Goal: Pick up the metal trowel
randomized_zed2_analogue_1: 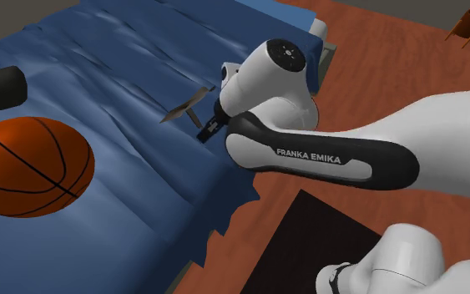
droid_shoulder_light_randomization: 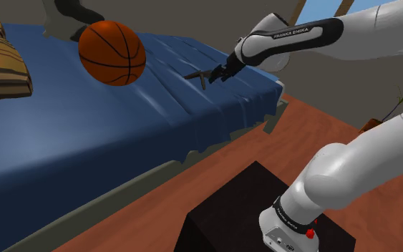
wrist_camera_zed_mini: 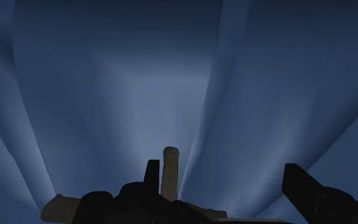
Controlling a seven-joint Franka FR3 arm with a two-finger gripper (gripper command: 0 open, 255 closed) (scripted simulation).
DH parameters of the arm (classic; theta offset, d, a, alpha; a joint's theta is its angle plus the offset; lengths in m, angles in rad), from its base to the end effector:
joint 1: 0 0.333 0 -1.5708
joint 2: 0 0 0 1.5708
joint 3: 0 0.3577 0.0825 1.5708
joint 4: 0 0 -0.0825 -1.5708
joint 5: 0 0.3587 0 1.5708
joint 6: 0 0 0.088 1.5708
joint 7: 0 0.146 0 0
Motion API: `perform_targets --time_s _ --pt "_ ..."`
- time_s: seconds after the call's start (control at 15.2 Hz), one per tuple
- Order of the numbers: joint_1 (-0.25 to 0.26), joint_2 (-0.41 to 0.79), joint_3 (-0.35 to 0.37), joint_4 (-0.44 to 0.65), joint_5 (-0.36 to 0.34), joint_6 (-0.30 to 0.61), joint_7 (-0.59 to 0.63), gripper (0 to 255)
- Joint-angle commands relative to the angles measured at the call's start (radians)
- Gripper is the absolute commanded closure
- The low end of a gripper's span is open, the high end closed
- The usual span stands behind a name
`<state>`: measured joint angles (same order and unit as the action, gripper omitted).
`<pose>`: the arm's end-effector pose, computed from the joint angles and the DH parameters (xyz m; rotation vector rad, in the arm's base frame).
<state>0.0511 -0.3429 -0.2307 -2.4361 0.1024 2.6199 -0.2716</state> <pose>0.4517 -0.0897 0.5037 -2.9989 -0.0138 -0.8214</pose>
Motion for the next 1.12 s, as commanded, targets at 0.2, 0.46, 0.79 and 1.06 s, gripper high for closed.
perform_targets --time_s 0.2,0.46,0.79,1.06 --pt "0.126 0.168 -0.128 0.099 0.251 0.186 -0.227 0" --pt "0.221 0.285 -0.214 0.207 0.549 0.245 -0.477 0" --pt "0.236 0.328 -0.215 0.196 0.695 0.281 -0.607 0" --pt "0.240 0.352 -0.212 0.196 0.781 0.295 -0.682 0"
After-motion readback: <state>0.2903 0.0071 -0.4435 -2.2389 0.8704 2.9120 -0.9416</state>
